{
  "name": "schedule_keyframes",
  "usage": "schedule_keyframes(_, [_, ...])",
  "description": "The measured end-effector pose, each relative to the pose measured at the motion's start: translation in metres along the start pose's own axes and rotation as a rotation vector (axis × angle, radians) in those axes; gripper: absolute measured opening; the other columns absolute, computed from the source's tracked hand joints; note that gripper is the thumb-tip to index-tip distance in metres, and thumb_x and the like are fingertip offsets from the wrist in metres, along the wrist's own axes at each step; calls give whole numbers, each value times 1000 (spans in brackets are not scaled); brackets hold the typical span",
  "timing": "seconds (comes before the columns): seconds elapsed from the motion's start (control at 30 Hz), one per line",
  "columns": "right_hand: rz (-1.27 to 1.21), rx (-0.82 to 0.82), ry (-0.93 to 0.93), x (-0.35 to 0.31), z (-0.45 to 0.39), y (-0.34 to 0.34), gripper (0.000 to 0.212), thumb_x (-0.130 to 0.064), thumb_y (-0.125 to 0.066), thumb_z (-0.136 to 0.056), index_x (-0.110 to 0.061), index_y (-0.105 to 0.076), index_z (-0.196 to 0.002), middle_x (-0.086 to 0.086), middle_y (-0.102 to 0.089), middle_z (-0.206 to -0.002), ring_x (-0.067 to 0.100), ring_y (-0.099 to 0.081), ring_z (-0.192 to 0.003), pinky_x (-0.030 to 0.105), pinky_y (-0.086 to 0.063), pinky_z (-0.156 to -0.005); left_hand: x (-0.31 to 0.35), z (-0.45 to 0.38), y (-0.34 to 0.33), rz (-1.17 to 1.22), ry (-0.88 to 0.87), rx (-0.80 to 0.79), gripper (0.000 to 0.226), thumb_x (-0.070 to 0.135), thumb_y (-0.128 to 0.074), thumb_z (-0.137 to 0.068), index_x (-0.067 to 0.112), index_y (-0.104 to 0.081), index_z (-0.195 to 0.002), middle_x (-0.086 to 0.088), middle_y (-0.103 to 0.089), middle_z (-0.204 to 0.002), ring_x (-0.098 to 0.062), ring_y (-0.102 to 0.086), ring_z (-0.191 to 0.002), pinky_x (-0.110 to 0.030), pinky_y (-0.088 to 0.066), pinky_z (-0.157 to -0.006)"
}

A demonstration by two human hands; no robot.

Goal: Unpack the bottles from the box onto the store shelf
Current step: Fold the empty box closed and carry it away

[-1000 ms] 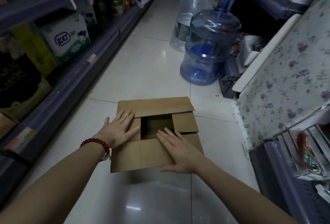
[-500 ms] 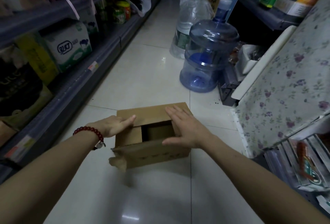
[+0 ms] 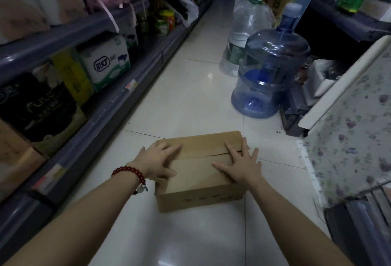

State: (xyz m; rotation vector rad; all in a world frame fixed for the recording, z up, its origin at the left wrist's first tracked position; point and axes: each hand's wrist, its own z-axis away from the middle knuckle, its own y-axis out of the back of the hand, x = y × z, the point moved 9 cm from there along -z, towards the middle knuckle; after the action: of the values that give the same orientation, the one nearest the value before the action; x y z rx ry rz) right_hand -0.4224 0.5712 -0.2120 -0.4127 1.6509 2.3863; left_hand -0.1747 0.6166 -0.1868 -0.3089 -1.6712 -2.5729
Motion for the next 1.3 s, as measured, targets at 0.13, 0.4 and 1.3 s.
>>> schedule_keyframes(0.13, [-146,-18,-20,17,-3,-3,90,-82,-57,-61,-66,-12,-137,-11,24,-158,49,4,-144,61,-24,-111,-7,-2,-5,3,54,43,76,60,-62,-77,52,-24,-143,1,-21,-149,-27,-24,-131,-52,-26,-110])
schedule_keyframes(0.4, [-455,-45,-20,31,-5,3,86,-56,-74,-71,-52,-27,-143,5,-36,-152,28,-40,-135,36,-33,-110,-12,8,-41,961,248,-96,57,34,-56,-93,53,-30,-140,-1,-41,-141,-23,-51,-111,-43,-52,-86])
schedule_keyframes(1.3, [-586,-7,7,-214,229,558,72,-45,-69,-81,-43,-32,-143,-3,-48,-137,12,-47,-112,24,-39,-92,74,246,531,1053,105,103,69,28,-82,-72,50,-48,-129,6,-46,-134,-15,-43,-125,-28,-35,-107])
